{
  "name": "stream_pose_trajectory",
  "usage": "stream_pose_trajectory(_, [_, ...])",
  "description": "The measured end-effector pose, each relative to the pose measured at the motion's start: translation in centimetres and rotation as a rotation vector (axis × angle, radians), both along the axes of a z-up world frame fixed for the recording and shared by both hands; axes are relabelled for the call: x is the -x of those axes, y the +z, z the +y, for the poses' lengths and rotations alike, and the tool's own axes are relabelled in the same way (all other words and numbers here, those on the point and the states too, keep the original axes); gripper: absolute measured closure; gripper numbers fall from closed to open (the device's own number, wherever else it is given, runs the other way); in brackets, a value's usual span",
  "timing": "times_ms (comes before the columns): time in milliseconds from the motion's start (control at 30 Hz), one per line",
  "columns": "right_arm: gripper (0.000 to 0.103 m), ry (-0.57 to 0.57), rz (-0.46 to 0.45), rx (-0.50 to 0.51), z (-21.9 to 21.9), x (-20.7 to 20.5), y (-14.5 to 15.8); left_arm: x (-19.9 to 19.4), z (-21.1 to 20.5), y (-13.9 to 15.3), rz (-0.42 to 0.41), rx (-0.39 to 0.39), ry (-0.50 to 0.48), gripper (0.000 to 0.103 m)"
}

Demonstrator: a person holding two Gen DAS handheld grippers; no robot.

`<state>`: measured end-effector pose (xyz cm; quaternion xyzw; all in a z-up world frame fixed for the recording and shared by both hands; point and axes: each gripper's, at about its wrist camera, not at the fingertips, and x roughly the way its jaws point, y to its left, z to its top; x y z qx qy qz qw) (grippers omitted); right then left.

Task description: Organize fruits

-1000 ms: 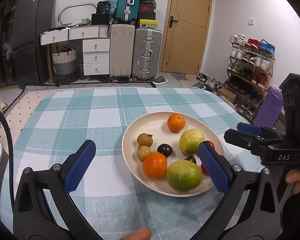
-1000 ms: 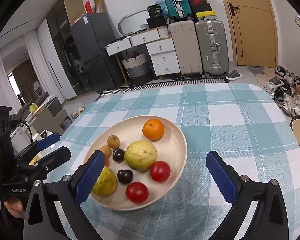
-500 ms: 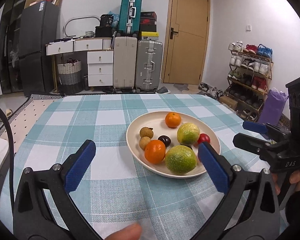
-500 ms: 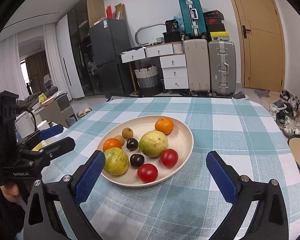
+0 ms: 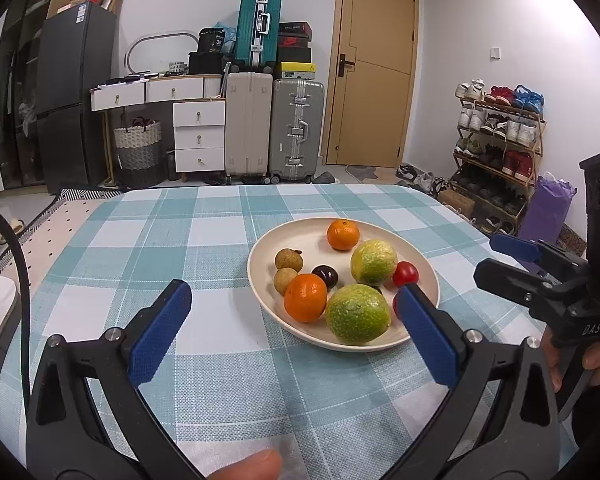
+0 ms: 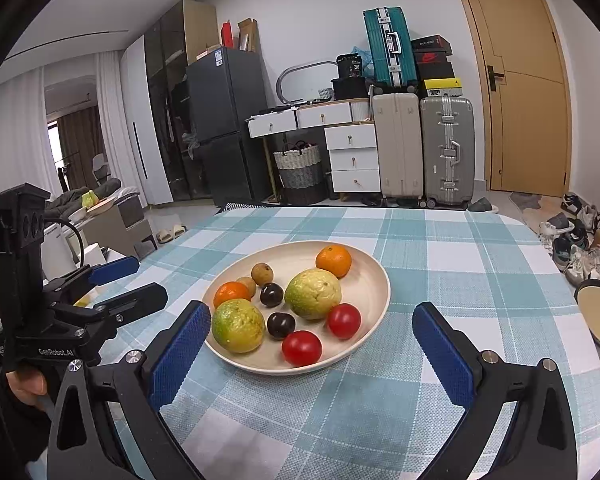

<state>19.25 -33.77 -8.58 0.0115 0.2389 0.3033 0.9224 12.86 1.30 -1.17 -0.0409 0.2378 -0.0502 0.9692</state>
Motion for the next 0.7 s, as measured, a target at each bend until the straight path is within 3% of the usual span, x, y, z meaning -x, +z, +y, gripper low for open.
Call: stream_pose_trajectory(700, [0.000, -0.005, -0.011, 0.018, 0.28, -0.17, 0.49, -0.63, 0.54, -0.33, 0.008, 0.023, 0.001, 0.000])
